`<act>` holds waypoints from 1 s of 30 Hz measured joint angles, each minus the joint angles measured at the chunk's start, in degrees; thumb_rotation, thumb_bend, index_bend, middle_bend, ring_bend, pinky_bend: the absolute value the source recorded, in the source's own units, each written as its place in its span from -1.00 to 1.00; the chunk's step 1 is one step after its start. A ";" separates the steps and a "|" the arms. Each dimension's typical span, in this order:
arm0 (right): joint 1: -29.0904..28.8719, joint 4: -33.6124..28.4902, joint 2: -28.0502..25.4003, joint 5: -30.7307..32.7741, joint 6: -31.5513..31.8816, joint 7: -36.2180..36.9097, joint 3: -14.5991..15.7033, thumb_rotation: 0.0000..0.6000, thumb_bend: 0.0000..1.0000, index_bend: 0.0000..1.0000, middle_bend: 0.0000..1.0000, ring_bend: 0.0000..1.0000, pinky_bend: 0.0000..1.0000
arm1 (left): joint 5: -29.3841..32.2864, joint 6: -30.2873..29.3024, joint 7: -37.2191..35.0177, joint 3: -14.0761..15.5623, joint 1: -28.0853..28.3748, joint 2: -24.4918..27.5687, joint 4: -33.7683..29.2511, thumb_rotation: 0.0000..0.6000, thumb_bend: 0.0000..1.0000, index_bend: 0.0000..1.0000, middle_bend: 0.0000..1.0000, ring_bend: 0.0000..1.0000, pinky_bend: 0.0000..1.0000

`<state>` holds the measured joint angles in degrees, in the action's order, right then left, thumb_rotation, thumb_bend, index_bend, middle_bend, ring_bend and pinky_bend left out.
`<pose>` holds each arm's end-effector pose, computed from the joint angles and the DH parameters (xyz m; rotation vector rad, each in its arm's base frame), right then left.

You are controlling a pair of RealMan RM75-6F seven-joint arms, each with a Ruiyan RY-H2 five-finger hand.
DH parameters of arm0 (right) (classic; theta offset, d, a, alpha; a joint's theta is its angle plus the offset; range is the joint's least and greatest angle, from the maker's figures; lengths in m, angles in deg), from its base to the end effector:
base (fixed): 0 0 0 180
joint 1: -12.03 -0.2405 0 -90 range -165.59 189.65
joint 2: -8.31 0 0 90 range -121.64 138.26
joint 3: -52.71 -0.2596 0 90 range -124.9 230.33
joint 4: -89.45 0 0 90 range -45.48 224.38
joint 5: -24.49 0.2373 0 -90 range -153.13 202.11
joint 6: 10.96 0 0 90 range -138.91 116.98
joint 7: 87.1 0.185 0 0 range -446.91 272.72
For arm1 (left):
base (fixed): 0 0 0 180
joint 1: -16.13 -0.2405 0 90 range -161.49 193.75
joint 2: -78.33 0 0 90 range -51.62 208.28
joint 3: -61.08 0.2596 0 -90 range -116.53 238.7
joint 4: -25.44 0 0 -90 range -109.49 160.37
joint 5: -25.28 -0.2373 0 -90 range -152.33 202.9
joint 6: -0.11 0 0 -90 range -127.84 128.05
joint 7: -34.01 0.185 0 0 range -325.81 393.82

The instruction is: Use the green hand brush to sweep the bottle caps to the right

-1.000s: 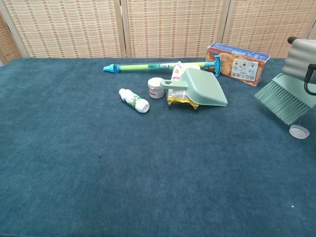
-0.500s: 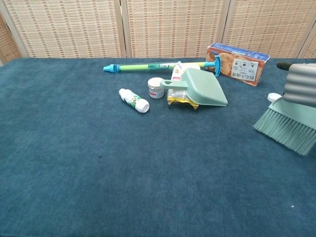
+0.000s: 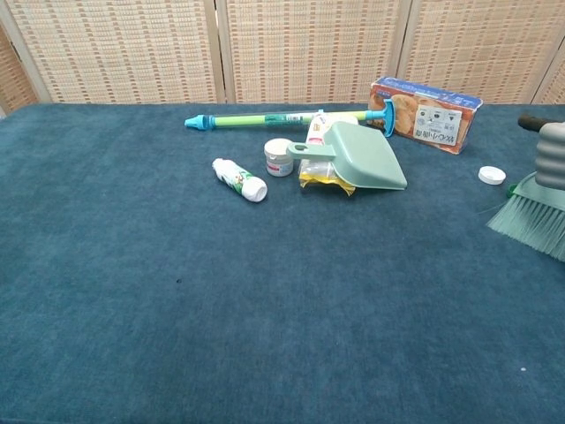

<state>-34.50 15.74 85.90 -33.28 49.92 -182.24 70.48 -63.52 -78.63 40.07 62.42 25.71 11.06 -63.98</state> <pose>-0.3085 -0.3860 0.0233 1.9028 0.6963 -0.5009 -0.3187 0.2312 0.0874 -1.6151 -0.8714 -0.7957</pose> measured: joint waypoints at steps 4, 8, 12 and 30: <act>0.59 3.15 0.93 0.37 -0.16 -1.09 -0.68 1.00 -0.26 0.82 0.68 0.15 -0.76 | 0.27 0.23 0.40 -0.04 0.07 -0.22 0.10 1.00 -0.16 -1.00 -1.00 -1.00 -0.80; 1.02 6.89 2.03 0.91 -0.43 -2.79 -1.47 1.00 -0.26 0.82 0.69 0.15 -0.76 | 0.50 0.39 0.83 -0.05 0.08 -0.35 0.02 1.00 -0.16 -1.00 -1.00 -1.00 -0.80; 1.54 10.62 3.14 2.09 -1.08 -4.30 -2.84 1.00 -0.26 0.82 0.69 0.15 -0.76 | 0.65 0.50 1.02 -0.08 0.13 -0.40 -0.01 1.00 -0.16 -1.00 -1.00 -1.00 -0.80; 7.17 -1.38 -0.66 -0.39 2.96 27.97 -11.67 1.00 -0.26 0.84 0.69 0.15 -0.75 | -0.07 -0.26 -0.16 0.12 -0.11 0.60 -0.60 1.00 -0.16 -1.00 -1.00 -1.00 -0.80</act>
<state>-27.33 14.37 85.24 -33.67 52.88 -154.27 58.81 -63.59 -78.89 39.91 62.54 25.61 11.66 -64.58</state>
